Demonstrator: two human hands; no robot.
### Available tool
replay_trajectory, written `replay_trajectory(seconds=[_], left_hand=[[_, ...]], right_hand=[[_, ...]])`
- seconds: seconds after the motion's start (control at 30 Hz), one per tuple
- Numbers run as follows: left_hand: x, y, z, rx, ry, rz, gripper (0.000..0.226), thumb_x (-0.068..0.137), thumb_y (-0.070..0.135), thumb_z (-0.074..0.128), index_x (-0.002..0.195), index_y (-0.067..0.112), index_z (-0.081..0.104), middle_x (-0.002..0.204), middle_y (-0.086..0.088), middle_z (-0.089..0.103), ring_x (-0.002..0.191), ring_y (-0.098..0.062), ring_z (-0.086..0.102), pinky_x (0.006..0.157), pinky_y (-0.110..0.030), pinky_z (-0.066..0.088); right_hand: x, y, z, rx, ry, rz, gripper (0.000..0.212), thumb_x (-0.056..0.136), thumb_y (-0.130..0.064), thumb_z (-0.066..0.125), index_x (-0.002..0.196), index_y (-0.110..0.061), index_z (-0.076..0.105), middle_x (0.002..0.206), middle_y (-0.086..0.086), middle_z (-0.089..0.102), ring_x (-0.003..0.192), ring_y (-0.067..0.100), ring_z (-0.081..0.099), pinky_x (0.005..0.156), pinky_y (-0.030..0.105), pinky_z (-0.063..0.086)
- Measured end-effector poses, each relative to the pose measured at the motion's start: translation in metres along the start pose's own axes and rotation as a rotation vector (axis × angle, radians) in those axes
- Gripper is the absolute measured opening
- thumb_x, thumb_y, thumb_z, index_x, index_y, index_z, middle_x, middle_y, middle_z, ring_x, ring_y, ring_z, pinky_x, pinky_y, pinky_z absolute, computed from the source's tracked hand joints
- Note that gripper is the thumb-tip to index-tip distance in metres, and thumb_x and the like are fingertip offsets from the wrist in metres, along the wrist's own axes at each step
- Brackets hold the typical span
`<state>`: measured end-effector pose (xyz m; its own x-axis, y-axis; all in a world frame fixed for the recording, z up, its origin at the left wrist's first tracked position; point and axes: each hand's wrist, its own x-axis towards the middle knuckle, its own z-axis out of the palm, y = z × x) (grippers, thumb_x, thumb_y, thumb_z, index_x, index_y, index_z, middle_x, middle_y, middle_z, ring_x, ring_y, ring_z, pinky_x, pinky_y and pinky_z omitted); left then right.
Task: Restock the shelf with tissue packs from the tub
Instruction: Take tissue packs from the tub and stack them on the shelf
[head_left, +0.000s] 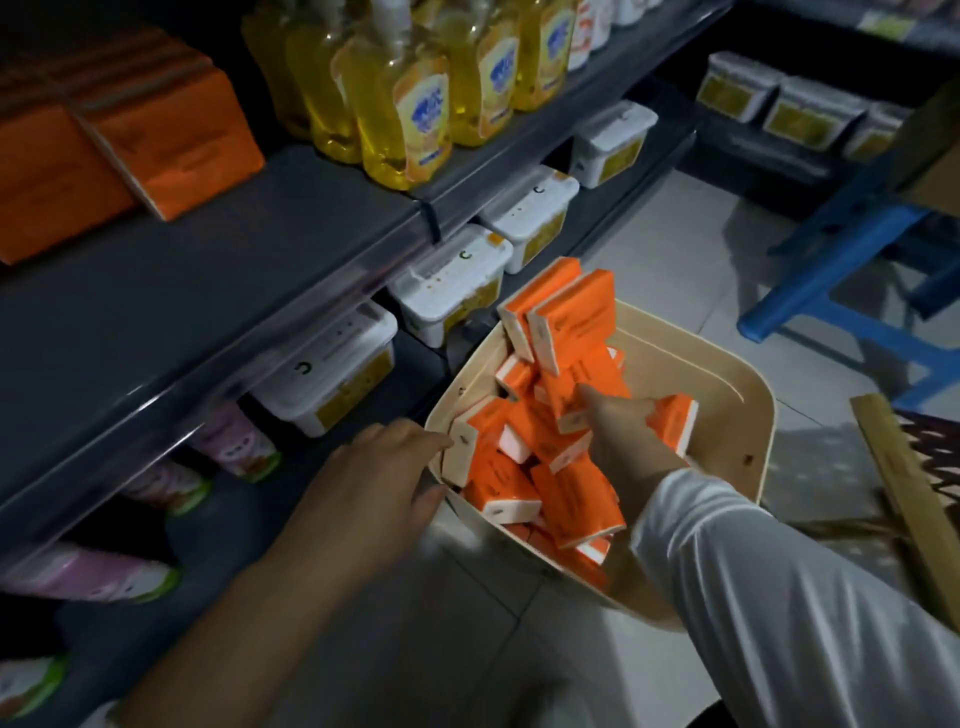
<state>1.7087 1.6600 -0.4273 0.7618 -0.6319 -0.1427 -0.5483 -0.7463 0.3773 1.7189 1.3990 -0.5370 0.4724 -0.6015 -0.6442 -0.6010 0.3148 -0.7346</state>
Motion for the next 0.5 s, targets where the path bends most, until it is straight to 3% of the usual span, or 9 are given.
replay_trajectory(seconds=[0.07, 0.13, 0.27, 0.37, 0.5], left_hand=[[0.006, 0.004, 0.005, -0.002, -0.014, 0.006, 0.047, 0.092, 0.036, 0.051, 0.138, 0.034, 0.040, 0.131, 0.013, 0.043, 0.118, -0.007, 0.040, 0.096, -0.028, 0.040], [0.011, 0.008, 0.009, -0.030, -0.020, 0.014, 0.047, 0.092, 0.034, 0.052, 0.138, 0.034, 0.040, 0.132, 0.014, 0.043, 0.118, -0.007, 0.040, 0.096, -0.028, 0.040], [0.017, 0.014, 0.014, -0.061, -0.041, 0.030, 0.047, 0.092, 0.034, 0.052, 0.138, 0.034, 0.040, 0.132, 0.014, 0.043, 0.120, -0.007, 0.039, 0.096, -0.027, 0.040], [0.017, 0.018, 0.015, -0.079, -0.048, 0.027, 0.047, 0.092, 0.033, 0.053, 0.137, 0.033, 0.041, 0.131, 0.013, 0.044, 0.120, -0.008, 0.039, 0.096, -0.027, 0.040], [0.016, 0.023, 0.016, -0.137, -0.062, -0.031, 0.048, 0.091, 0.036, 0.054, 0.137, 0.032, 0.041, 0.130, 0.013, 0.045, 0.118, -0.008, 0.041, 0.096, -0.029, 0.042]], right_hand=[[0.004, -0.002, -0.003, 0.030, -0.033, 0.032, 0.036, 0.095, -0.018, 0.051, 0.125, 0.001, 0.050, 0.083, 0.008, 0.055, 0.055, 0.014, 0.055, 0.044, 0.021, 0.044], [0.008, -0.004, -0.006, 0.119, -0.024, 0.067, 0.031, 0.093, -0.017, 0.055, 0.121, -0.004, 0.053, 0.081, 0.013, 0.059, 0.052, 0.019, 0.059, 0.032, 0.018, 0.039], [0.010, -0.004, -0.009, 0.220, -0.075, 0.149, 0.035, 0.084, -0.014, 0.064, 0.118, -0.006, 0.057, 0.104, 0.013, 0.067, 0.077, 0.026, 0.064, 0.046, 0.029, 0.051], [-0.012, -0.012, -0.013, 0.152, -0.143, 0.185, 0.006, 0.089, -0.016, 0.057, 0.092, -0.011, 0.056, 0.079, 0.007, 0.062, 0.065, 0.020, 0.058, 0.039, 0.022, 0.047], [-0.046, -0.014, -0.025, 0.054, -0.292, 0.290, 0.008, 0.090, -0.017, 0.056, 0.086, -0.012, 0.052, 0.079, 0.009, 0.058, 0.070, 0.020, 0.057, 0.053, 0.033, 0.052]])
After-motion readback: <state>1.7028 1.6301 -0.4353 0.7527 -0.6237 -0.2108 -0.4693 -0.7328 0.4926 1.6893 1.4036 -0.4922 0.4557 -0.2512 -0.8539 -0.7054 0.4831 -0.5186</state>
